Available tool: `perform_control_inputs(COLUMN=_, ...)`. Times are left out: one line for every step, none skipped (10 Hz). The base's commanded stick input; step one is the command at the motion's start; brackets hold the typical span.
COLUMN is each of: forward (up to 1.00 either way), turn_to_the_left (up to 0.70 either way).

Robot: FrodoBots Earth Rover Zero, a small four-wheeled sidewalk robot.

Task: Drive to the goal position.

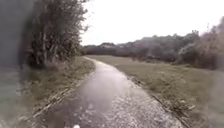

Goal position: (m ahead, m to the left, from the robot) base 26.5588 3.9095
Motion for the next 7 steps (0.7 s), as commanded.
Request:
perform_control_inputs(forward=0.70, turn_to_the_left=0.00)
perform_control_inputs(forward=0.70, turn_to_the_left=0.00)
perform_control_inputs(forward=0.70, turn_to_the_left=0.00)
perform_control_inputs(forward=0.70, turn_to_the_left=0.00)
perform_control_inputs(forward=0.70, turn_to_the_left=0.00)
perform_control_inputs(forward=0.70, turn_to_the_left=0.00)
perform_control_inputs(forward=0.70, turn_to_the_left=0.00)
